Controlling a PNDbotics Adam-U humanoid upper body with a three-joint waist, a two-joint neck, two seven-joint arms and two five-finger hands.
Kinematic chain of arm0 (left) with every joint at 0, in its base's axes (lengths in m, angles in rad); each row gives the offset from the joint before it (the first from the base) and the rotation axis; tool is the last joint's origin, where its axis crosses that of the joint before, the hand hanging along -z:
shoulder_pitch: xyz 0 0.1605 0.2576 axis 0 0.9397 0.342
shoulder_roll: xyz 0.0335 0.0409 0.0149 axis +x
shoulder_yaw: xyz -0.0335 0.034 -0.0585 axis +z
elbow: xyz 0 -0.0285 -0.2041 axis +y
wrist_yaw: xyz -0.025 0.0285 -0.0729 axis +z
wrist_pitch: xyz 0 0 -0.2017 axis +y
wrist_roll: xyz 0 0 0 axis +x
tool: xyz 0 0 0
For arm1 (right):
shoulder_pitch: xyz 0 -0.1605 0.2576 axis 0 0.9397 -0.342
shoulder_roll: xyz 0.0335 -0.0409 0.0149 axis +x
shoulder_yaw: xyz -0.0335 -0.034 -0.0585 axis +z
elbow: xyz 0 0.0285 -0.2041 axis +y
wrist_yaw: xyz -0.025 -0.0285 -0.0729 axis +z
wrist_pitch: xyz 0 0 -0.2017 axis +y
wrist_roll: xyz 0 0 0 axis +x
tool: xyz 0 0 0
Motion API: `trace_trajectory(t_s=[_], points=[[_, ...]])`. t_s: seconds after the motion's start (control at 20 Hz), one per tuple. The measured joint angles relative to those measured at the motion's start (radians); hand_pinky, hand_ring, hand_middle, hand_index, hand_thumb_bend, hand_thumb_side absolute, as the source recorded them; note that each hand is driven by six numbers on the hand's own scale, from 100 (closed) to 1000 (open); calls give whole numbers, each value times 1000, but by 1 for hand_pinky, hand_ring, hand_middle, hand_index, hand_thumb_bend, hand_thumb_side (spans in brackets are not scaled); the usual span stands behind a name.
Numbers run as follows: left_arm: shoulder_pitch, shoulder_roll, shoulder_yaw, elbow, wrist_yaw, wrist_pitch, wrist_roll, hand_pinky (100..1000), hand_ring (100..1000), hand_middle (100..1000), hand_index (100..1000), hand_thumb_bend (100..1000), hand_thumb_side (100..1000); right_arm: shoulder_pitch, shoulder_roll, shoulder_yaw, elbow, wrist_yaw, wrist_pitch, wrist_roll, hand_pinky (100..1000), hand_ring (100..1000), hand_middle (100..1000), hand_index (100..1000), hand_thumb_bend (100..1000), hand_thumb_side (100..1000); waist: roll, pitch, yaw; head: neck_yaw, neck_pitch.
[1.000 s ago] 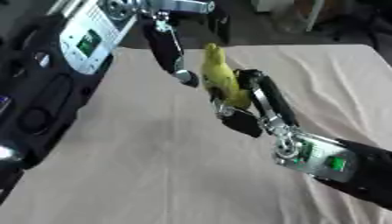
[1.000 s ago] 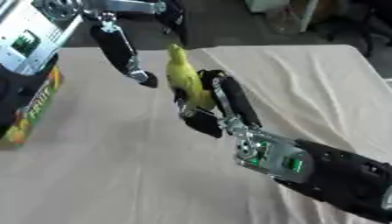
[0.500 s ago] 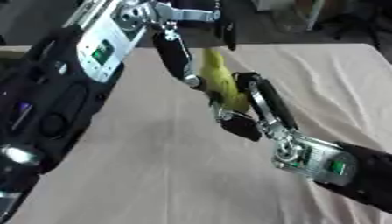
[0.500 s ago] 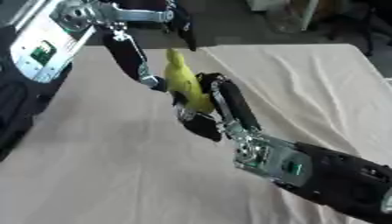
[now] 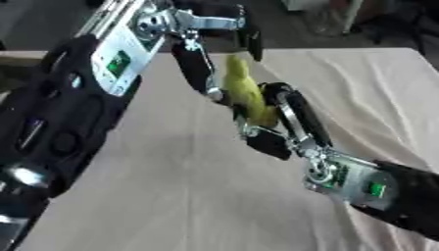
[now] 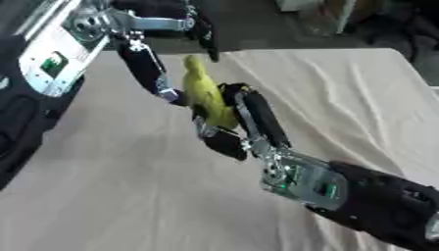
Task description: Pick up the objects with one hand, pass them to the other hand, and then place them into the box on the other side of the table.
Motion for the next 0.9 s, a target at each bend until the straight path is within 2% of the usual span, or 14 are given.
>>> trace_trajectory(t_s=[0.65,0.75,0.9], points=[[18,-32,24,62,-81,-22,21,823,795,706,724,531,100,0,3,6,1,39,3,7,546,472,397,487,100,409,1,1,-3,1,0],[19,-35,25,71,-92,-26,19,824,795,705,715,512,100,0,6,6,1,43,2,7,545,472,396,487,100,408,1,2,-4,2,-1],[24,-35,30,79,-99,-31,16,826,790,694,687,431,100,1,8,6,3,45,2,7,545,468,396,487,100,407,1,2,-5,2,-1]])
